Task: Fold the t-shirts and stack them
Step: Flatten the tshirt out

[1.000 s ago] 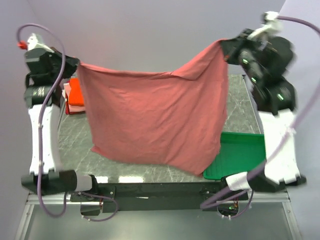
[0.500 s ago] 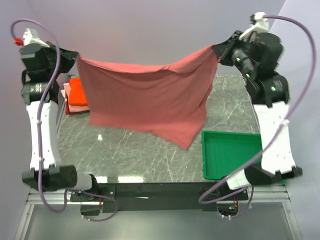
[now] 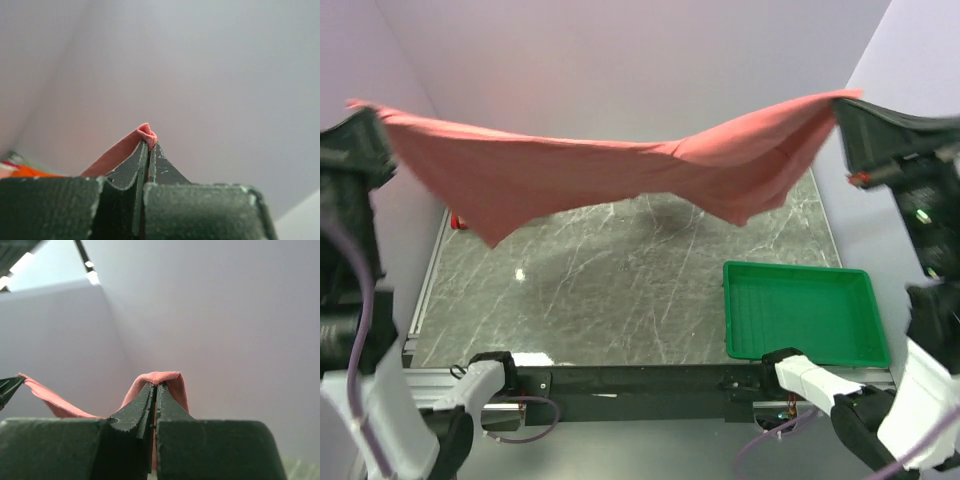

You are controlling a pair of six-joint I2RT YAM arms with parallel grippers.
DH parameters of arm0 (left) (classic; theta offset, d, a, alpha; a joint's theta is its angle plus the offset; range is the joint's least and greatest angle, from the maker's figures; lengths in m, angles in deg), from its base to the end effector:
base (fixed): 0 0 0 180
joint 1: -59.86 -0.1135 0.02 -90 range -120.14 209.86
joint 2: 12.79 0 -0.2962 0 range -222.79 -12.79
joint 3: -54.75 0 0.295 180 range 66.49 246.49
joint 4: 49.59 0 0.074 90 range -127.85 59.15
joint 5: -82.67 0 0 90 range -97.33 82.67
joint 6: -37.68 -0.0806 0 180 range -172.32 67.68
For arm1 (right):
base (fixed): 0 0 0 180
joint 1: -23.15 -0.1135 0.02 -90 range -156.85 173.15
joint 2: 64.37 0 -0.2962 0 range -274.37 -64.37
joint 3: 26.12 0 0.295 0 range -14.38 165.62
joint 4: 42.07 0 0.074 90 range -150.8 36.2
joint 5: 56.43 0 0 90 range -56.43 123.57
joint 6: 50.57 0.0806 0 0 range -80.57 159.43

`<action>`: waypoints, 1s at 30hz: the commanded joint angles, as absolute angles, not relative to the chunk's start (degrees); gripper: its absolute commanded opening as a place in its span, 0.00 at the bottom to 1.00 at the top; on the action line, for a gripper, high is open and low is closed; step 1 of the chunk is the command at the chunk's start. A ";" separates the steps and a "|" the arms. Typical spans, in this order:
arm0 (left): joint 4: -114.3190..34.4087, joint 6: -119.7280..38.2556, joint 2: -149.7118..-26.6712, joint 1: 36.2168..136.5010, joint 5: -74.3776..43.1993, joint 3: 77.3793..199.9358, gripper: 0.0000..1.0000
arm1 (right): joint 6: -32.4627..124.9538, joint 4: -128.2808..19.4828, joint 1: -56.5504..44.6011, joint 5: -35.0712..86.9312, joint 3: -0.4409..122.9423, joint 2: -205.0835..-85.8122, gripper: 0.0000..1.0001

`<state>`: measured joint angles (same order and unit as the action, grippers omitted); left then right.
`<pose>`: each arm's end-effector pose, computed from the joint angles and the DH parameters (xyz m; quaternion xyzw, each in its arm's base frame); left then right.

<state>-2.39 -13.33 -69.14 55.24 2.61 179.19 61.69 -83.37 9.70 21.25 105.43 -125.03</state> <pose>0.1078 0.0227 0.6885 -0.2761 0.4981 -0.1955 0.7984 0.0974 0.0410 0.7259 -0.0540 0.5058 0.3148 0.8013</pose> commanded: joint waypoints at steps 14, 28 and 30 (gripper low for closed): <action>-10.25 -18.84 -61.91 56.34 12.81 166.36 0.01 | 62.11 -76.83 9.97 22.76 106.83 -126.67 0.00; -14.92 -21.73 -102.11 56.34 -4.60 152.52 0.21 | 61.22 -79.81 13.83 31.20 98.96 -166.69 0.00; -13.34 -21.64 -107.59 56.34 -5.31 156.91 0.51 | 62.81 -84.27 14.63 31.03 103.98 -173.58 0.02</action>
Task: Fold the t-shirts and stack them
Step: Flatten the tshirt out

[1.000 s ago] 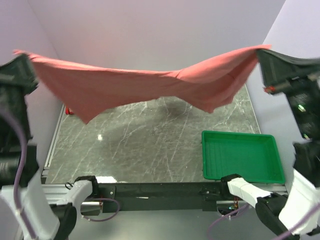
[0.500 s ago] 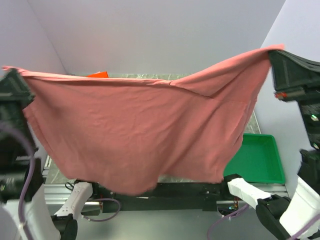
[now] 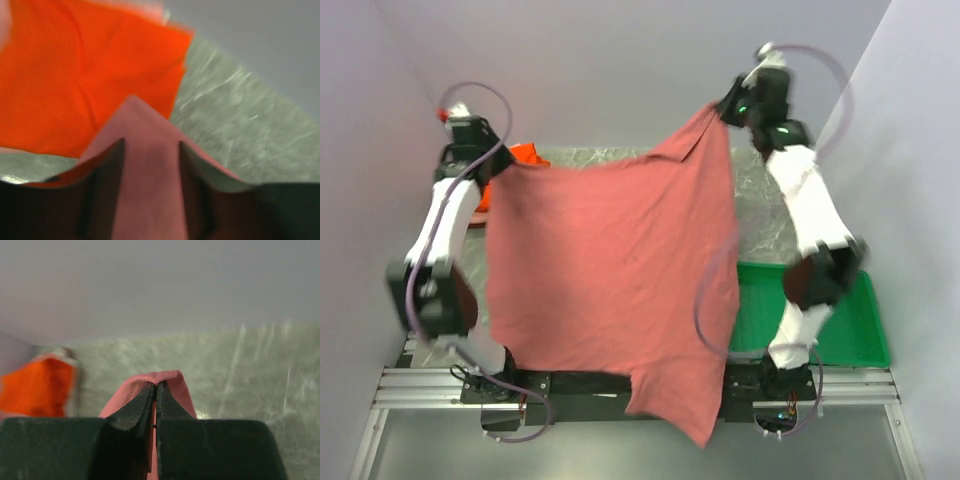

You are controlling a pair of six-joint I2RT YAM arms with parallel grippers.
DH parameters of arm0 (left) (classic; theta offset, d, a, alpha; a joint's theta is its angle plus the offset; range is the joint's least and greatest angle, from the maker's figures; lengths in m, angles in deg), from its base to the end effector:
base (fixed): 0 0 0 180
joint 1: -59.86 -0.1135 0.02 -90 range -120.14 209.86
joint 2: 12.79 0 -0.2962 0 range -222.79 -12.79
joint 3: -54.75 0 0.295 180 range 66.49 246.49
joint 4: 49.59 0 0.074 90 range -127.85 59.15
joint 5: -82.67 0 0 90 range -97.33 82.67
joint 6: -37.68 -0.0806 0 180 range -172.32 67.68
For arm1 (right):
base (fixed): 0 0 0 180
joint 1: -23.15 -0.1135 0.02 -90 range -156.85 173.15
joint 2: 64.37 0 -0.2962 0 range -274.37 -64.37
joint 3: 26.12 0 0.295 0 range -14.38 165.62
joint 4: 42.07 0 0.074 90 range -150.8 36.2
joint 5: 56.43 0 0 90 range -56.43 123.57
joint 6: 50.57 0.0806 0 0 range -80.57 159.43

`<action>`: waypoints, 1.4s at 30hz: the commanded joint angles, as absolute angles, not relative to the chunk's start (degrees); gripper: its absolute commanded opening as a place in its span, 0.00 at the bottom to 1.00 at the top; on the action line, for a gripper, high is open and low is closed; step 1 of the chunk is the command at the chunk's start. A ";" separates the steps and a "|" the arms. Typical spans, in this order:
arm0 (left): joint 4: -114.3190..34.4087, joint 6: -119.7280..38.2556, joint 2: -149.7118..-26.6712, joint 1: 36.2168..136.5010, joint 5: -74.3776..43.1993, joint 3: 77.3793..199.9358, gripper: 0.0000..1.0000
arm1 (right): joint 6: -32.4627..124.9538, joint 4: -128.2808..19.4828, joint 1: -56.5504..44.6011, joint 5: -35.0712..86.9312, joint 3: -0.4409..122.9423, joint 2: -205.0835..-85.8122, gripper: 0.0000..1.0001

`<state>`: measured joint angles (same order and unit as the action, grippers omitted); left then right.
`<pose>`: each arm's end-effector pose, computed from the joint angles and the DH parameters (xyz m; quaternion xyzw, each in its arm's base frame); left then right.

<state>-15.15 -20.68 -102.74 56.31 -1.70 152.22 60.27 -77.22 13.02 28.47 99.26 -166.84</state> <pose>0.4484 0.0357 0.3785 -0.2818 0.8037 -0.0862 0.5170 0.4973 0.0961 0.4848 0.0448 0.7769 0.2008 0.5951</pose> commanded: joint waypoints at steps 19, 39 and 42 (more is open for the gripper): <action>-5.77 -23.57 -94.53 56.61 -16.55 134.73 0.75 | 65.27 -82.55 7.35 21.97 75.54 -163.26 0.86; -15.70 -22.78 -106.20 53.63 -24.02 120.18 0.75 | 70.02 -83.86 -1.19 25.39 57.76 -166.83 0.84; -16.05 -23.66 -108.83 53.44 -24.03 122.46 0.75 | 69.93 -86.32 -0.93 26.36 60.41 -170.43 0.84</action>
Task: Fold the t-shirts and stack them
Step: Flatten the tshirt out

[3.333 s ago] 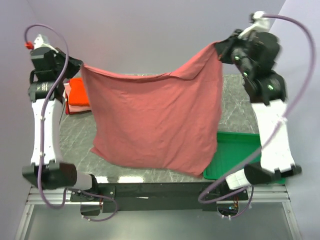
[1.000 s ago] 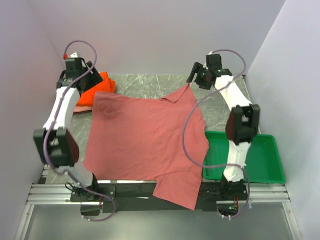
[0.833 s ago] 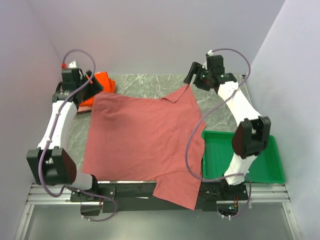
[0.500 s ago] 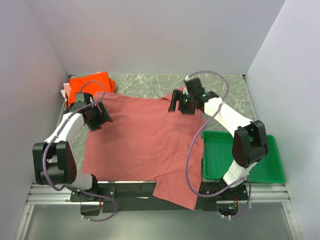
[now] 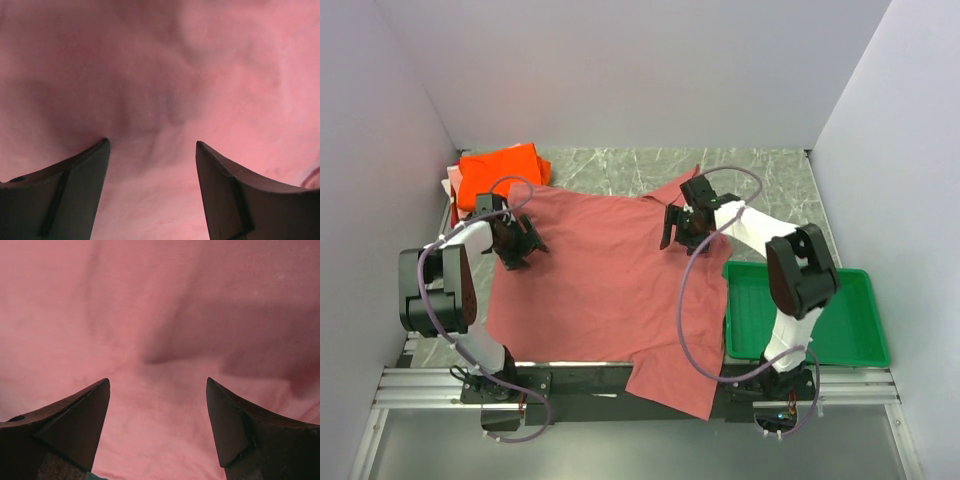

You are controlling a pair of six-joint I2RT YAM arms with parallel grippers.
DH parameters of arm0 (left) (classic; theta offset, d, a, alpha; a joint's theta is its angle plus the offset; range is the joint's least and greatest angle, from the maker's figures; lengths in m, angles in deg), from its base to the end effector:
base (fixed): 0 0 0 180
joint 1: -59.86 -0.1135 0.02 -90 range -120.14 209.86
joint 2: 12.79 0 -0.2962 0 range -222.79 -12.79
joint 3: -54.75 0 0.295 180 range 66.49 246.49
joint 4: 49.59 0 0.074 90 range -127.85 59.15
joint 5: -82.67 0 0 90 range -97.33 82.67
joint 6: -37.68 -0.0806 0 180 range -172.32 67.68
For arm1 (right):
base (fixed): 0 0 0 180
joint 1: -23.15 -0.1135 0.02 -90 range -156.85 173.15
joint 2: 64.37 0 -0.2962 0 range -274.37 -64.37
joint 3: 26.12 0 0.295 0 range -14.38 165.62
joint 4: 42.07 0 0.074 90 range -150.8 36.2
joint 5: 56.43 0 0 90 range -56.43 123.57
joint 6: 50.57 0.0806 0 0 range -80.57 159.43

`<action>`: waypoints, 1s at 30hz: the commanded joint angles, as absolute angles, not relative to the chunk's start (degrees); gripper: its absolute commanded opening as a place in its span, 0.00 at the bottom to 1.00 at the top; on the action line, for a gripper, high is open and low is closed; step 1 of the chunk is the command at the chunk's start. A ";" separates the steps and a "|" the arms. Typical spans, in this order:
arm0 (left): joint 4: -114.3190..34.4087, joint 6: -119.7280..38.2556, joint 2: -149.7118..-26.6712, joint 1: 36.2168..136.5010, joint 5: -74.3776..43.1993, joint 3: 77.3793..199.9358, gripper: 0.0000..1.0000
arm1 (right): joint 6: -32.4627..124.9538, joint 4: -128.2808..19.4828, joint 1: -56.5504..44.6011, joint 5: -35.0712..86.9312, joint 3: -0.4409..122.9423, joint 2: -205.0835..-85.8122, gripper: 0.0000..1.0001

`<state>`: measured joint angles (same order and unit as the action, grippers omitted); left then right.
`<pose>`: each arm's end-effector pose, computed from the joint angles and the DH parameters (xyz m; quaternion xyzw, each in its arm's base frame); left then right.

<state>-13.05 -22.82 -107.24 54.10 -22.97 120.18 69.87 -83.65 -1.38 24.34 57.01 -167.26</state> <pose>0.3640 0.0149 0.1277 -0.2658 0.9315 -0.1733 0.1779 0.3925 0.1933 0.1678 0.0299 0.9655 0.1830 0.1829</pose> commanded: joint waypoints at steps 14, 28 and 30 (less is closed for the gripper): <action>-14.30 -24.63 -120.45 53.36 -23.24 133.89 0.75 | 69.67 -93.87 5.22 22.76 73.85 -184.33 0.84; -12.63 -23.57 -131.61 53.79 -22.44 150.59 0.75 | 66.85 -106.36 8.65 19.16 106.19 -202.53 0.83; -12.63 -23.58 -131.62 54.06 -23.06 152.00 0.75 | 67.03 -105.93 9.26 17.15 108.04 -203.06 0.83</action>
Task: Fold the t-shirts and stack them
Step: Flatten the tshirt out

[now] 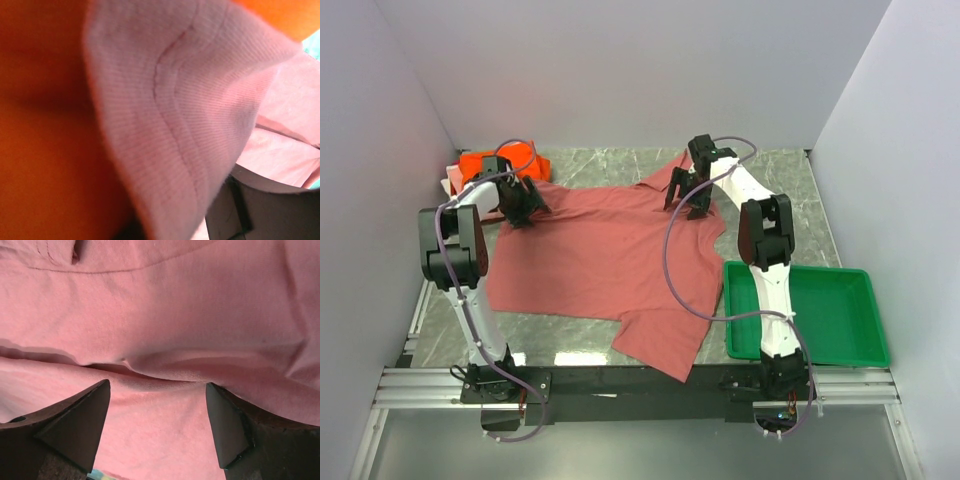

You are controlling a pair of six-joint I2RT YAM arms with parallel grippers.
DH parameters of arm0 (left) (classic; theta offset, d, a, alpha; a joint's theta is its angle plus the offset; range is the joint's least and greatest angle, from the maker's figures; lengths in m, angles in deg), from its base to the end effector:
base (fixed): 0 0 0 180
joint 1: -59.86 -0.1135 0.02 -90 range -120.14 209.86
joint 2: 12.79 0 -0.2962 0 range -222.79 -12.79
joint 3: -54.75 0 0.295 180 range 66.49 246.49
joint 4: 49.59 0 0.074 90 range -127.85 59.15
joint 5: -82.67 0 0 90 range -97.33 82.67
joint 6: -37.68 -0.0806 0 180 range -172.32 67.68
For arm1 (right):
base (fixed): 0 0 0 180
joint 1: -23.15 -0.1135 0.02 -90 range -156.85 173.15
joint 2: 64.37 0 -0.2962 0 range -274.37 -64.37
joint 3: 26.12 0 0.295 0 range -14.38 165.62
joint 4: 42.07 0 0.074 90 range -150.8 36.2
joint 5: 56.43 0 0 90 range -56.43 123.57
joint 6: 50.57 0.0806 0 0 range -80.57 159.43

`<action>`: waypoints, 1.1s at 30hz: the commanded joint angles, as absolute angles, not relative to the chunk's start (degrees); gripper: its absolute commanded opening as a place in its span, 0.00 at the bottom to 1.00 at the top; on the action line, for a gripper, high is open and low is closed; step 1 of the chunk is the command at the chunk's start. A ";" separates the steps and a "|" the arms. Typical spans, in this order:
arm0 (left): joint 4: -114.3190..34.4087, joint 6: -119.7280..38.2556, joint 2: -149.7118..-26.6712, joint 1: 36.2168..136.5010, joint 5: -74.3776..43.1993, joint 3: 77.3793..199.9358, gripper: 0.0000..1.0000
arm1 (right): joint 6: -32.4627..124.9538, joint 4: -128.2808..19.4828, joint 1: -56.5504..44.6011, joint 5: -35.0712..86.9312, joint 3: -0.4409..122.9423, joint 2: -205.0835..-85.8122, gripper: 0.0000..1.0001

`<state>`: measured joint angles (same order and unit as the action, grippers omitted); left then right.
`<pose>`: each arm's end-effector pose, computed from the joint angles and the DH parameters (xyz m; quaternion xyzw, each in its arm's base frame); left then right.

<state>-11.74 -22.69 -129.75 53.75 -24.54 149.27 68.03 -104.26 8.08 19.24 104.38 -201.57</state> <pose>0.5015 0.0297 0.1338 -0.2568 0.9214 -0.1932 0.2187 0.5598 0.1714 0.1384 0.0922 0.9713 0.1814 0.1231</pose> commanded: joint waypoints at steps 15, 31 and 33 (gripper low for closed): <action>-10.69 -22.87 -116.43 55.55 -24.64 150.70 0.75 | 62.37 -97.49 8.74 9.31 101.29 -186.55 0.84; -11.66 -25.51 -102.17 55.64 -20.60 127.14 0.76 | 65.44 -89.14 1.71 13.18 69.48 -170.46 0.83; -12.36 -25.77 -101.73 55.47 -20.16 124.77 0.76 | 66.15 -88.17 1.45 13.71 66.57 -169.66 0.83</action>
